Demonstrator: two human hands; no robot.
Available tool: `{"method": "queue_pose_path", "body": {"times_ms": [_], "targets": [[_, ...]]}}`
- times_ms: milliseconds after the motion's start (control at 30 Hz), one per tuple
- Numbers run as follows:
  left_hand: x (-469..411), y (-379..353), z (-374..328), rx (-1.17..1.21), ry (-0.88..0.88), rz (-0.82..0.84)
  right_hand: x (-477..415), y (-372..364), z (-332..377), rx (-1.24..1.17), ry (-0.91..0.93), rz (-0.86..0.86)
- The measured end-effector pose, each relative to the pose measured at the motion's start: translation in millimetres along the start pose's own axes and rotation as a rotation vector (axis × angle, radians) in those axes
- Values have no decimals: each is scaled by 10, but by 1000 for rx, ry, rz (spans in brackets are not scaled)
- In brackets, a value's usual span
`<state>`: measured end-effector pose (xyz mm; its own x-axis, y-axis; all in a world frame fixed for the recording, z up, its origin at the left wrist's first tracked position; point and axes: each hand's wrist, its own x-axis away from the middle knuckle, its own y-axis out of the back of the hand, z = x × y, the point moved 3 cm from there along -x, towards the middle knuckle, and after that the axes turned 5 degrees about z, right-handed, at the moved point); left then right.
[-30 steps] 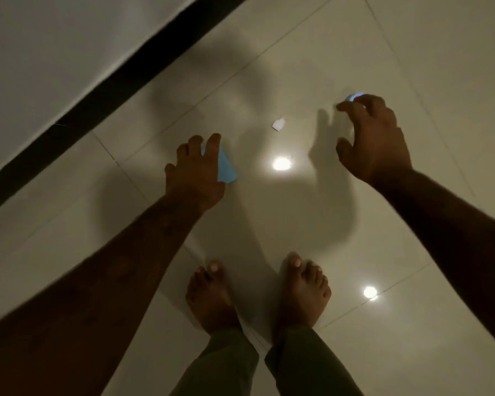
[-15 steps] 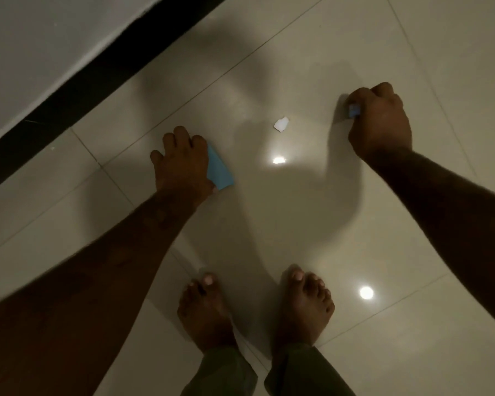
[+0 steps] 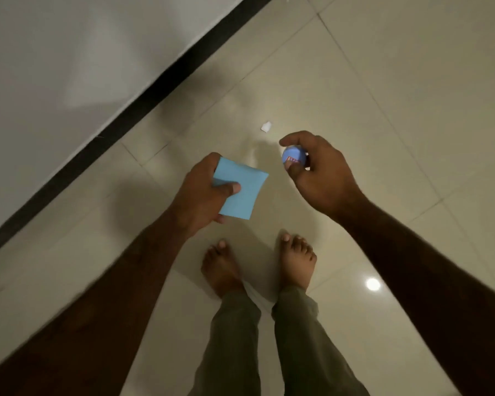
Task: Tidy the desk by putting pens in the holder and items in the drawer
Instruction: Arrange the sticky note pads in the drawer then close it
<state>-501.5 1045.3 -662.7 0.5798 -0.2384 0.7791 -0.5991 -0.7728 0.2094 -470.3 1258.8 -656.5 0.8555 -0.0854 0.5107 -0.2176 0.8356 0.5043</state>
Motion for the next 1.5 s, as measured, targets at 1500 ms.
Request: {"method": "queue_pose_path", "body": {"times_ms": [1500], "targets": [[9830,-135,677,627,-153,-1118,7402,-520,5183,74,948,1143]]}}
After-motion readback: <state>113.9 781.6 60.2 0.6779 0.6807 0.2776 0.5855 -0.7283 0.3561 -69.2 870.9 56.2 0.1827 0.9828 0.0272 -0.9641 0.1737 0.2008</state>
